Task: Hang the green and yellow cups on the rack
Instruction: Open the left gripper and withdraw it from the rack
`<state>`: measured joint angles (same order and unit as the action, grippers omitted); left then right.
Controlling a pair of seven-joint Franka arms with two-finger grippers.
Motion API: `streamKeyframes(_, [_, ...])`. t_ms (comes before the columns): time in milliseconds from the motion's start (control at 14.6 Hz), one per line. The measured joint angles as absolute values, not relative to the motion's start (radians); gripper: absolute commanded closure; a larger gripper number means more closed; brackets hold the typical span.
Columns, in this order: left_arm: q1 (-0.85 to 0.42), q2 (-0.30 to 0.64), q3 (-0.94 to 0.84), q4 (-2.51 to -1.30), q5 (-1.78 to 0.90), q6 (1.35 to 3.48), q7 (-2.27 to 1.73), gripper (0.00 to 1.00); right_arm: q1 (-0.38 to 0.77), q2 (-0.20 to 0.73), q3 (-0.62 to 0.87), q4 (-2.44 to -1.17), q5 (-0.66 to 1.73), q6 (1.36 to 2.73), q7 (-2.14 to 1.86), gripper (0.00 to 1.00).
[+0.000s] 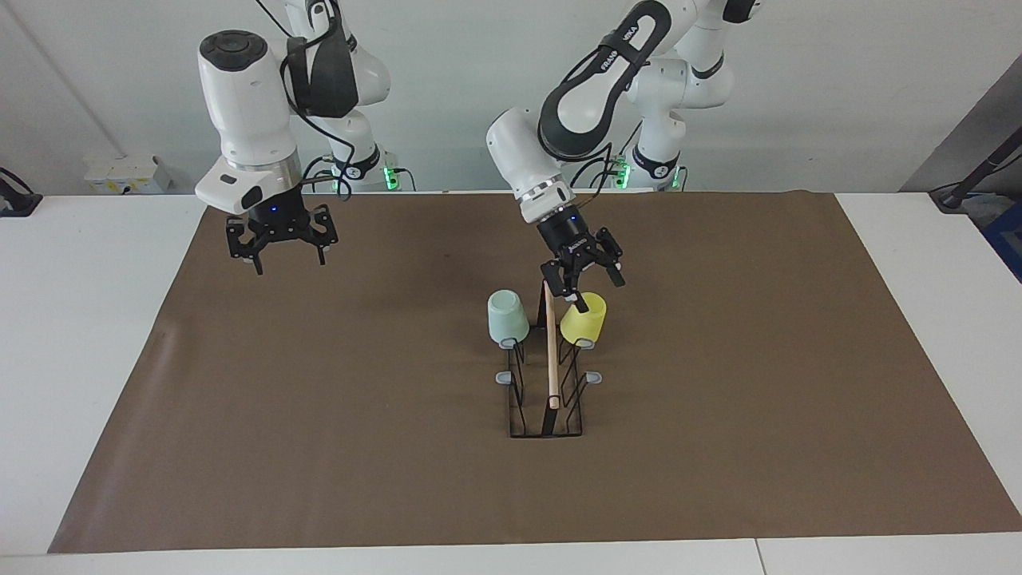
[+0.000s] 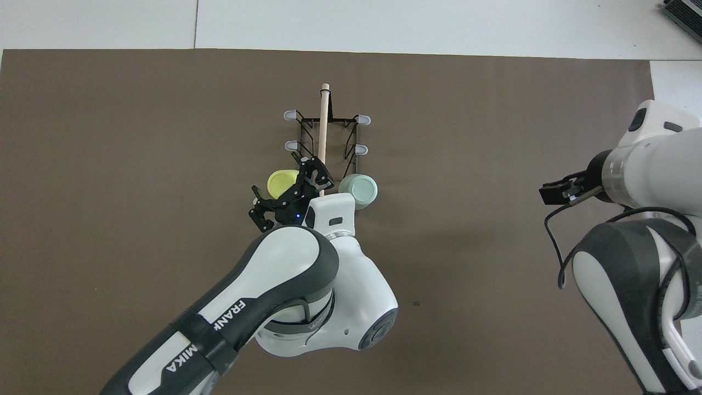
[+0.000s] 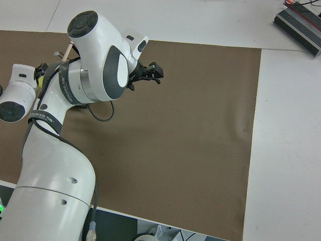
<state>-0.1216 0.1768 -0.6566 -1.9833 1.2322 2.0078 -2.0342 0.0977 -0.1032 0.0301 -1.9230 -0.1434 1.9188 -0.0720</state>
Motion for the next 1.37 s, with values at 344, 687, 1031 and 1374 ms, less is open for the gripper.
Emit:
streamKeyframes(344, [-0.117,0.094,-0.527,-1.985,1.086,2.14,-1.768,0.0,0.068,-0.105,0.011,-1.761,-0.039,1.691,-0.017,0.0])
streamKeyframes(687, [-0.114,0.026,-0.404,-2.032,0.986,2.275,-1.575,0.0,0.054,-0.085,-0.08,-1.602,-0.004,1.472,-0.017,0.0])
streamKeyframes(1031, [-0.113,-0.025,-0.287,-2.034,0.753,2.322,-1.196,0.0,0.05,-0.056,-0.084,-1.583,-0.001,1.453,-0.017,0.0])
streamKeyframes(1374, [-0.112,-0.088,-0.149,-2.032,0.458,2.334,-0.7,0.0,0.047,-0.053,-0.082,-1.588,-0.004,1.439,-0.018,0.0])
